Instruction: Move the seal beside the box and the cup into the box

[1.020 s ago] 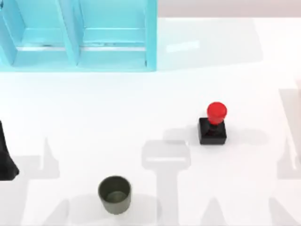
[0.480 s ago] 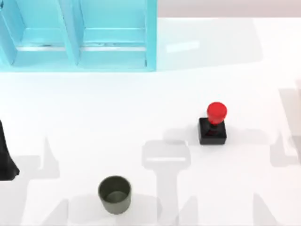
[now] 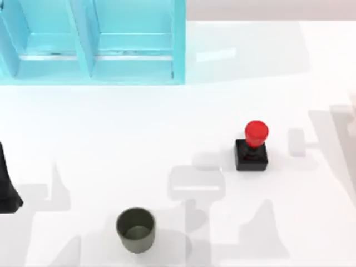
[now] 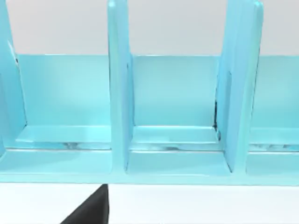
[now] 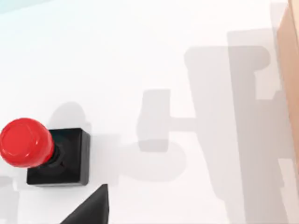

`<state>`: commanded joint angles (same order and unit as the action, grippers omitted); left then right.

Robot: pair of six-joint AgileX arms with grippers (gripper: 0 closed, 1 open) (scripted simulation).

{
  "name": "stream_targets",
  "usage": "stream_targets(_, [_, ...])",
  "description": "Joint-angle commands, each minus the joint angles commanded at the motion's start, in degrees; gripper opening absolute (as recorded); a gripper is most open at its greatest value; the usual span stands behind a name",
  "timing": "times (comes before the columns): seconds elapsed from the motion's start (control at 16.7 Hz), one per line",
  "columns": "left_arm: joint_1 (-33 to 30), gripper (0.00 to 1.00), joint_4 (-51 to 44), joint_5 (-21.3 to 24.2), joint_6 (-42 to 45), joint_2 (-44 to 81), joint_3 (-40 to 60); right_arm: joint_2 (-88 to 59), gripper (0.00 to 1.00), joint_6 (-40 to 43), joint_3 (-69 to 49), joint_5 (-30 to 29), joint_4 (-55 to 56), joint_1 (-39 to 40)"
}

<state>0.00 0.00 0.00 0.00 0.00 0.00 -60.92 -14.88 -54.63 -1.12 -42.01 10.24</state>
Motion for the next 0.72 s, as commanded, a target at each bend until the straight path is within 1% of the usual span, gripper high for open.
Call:
stream_targets(0.42, [0.0, 1.0, 0.0, 0.0, 0.0, 0.0, 0.0, -37.7, 1.0, -8.78, -33.32, 0.02, -23.34, 9.99])
stream_targets(0.72, [0.0, 1.0, 0.0, 0.0, 0.0, 0.0, 0.0, -56.22, 1.0, -13.07, -50.59, 0.63, -33.21, 15.94])
